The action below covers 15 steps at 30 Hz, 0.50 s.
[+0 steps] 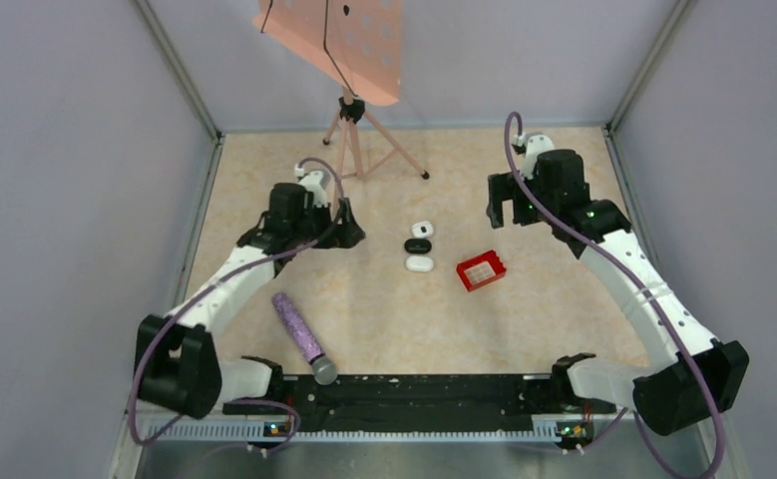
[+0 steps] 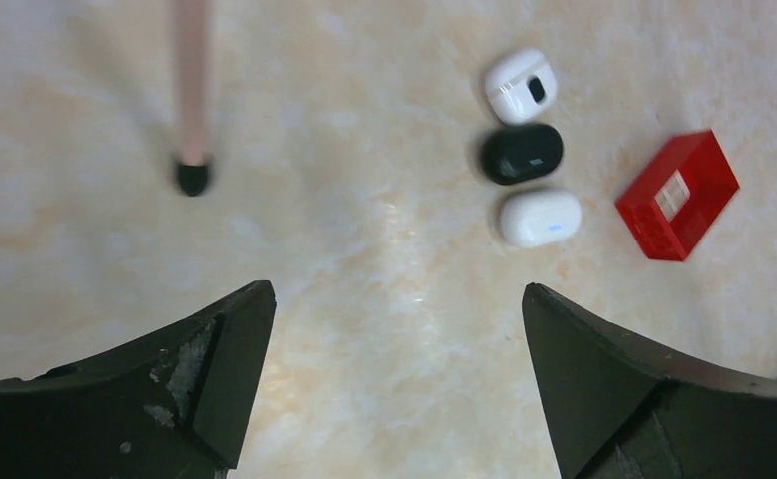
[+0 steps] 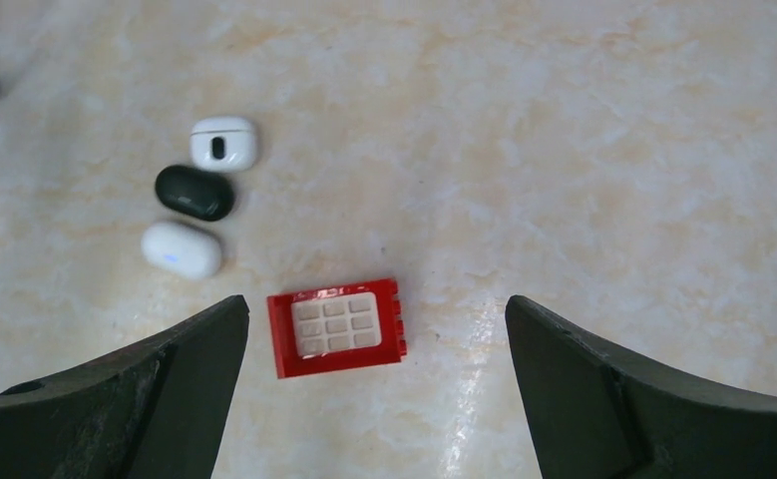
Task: Insert the wireless bluetooth earbuds into the charging case
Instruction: Reset both arms
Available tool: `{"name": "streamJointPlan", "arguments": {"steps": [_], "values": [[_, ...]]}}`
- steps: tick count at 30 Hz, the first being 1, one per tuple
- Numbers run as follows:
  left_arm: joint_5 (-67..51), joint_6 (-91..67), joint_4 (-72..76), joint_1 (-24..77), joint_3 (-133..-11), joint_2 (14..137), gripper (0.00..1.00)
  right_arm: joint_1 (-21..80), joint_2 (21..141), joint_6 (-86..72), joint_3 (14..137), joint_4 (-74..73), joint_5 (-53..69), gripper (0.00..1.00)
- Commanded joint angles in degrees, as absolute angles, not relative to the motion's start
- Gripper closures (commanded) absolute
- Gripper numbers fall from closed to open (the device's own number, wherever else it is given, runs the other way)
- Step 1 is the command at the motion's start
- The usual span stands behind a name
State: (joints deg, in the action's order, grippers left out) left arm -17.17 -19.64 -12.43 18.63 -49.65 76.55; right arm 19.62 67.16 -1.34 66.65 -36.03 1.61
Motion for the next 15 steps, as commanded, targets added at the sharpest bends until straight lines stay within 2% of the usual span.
{"name": "streamJointPlan", "arguments": {"steps": [1, 6, 10, 15], "values": [[-11.10, -10.05, -13.04, 13.31, -47.75, 64.48, 0.01, 18.67, 69.02, -9.57, 69.93, -31.20, -12.31, 0.01], [-4.42, -3.50, -9.06, 11.24, -49.71, 55.28, 0.01, 18.67, 69.14, -7.27, 73.11, -32.00, -17.21, 0.01], [-4.30, -0.44, -12.72, 9.94, -55.08, 55.83, 0.01, 18.65, 69.28, -6.94, 76.89, -34.12, -17.74, 0.01], [-4.88, -0.67, -12.83, 8.54, -55.72, 56.52, 0.01, 18.64, 70.20, -7.89, 78.06, -32.98, -18.18, 0.01]]}}
